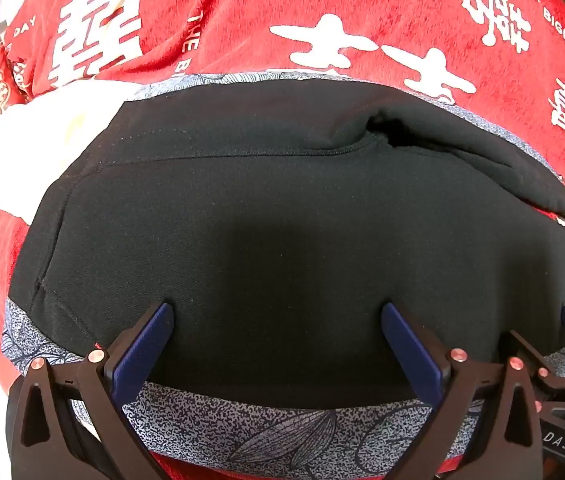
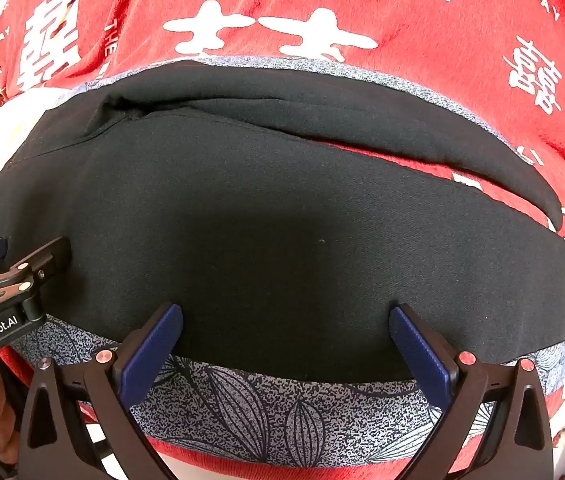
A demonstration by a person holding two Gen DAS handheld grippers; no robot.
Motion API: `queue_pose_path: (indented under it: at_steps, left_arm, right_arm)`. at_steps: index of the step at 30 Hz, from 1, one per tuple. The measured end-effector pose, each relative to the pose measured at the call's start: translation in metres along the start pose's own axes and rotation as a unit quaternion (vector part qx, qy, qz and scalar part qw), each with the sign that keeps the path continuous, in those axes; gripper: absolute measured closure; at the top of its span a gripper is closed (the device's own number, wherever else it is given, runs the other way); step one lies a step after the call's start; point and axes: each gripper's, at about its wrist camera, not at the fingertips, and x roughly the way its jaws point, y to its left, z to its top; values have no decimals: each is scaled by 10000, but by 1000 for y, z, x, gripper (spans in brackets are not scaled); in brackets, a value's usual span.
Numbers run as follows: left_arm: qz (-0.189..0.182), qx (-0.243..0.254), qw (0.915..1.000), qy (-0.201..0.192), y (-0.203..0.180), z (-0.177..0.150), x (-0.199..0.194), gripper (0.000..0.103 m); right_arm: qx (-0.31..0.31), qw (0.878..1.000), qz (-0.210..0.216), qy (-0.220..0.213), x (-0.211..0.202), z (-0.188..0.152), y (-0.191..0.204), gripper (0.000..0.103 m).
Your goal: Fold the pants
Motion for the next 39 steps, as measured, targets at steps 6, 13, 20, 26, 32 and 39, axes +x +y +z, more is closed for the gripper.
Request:
queue_pose_path:
  at_steps: [6, 13, 20, 26, 32, 39]
  left_arm:
    - [13, 15, 10000, 26, -1, 0, -2, 0]
    - [-109, 77, 9994, 330, 2, 8, -4, 0]
    - [73, -20, 9999, 109, 19, 21, -30, 0]
    - [184, -42, 9998, -41, 35, 37, -48, 0]
    - [245, -59, 9996, -94, 44, 48, -55, 0]
    - [349, 202, 9986, -354, 63, 85, -75, 0]
  right_arm:
    - [-7, 10000, -16, 11, 1, 0, 1, 0]
    - [60, 9995, 202, 232, 4, 13, -12, 0]
    - [-277, 9991, 200, -257, -30, 33, 5, 0]
    - [-601, 9968, 231, -475, -42, 46, 28, 0]
    - [-719, 9957, 274, -510, -44, 55, 38, 0]
    - [-1212, 9905, 288, -574, -60, 74, 48, 0]
